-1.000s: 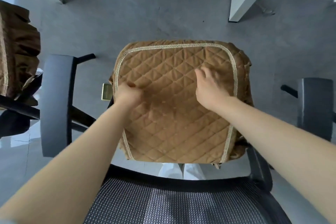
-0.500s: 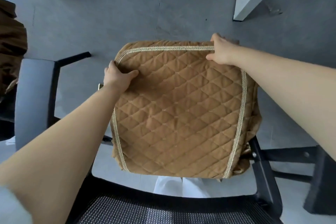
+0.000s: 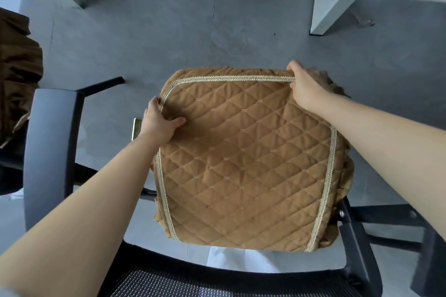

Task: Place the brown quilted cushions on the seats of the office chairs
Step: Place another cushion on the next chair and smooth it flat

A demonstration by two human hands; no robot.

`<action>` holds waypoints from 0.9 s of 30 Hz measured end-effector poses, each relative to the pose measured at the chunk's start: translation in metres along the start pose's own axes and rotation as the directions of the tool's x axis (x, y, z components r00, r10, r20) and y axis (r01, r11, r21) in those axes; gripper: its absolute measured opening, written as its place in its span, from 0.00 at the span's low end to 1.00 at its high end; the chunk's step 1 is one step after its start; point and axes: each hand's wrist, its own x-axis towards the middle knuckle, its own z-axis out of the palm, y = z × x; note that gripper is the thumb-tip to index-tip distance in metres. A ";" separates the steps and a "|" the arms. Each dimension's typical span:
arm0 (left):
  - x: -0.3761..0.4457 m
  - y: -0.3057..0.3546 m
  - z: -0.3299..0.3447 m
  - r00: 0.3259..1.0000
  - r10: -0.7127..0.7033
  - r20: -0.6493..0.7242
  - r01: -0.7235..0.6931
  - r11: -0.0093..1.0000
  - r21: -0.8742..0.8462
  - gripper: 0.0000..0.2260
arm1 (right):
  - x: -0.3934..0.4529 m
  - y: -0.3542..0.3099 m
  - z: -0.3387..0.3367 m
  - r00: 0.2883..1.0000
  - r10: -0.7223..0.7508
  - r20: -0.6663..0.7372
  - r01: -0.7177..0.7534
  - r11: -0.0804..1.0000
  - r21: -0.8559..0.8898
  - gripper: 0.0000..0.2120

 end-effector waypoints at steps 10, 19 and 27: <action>-0.013 -0.006 0.007 0.993 -0.118 -0.023 0.116 0.990 -0.076 0.33 | -0.049 0.039 0.013 0.772 0.634 0.044 -0.614 0.726 0.310 0.35; -0.017 0.002 0.020 0.999 -0.025 -0.026 0.026 0.999 0.026 0.32 | -0.063 0.055 0.022 0.631 0.766 0.125 -0.749 0.559 0.357 0.38; -0.017 -0.012 0.022 0.998 -0.016 -0.060 0.018 0.999 0.035 0.35 | -0.081 0.056 0.015 0.695 0.710 0.112 -0.686 0.608 0.400 0.33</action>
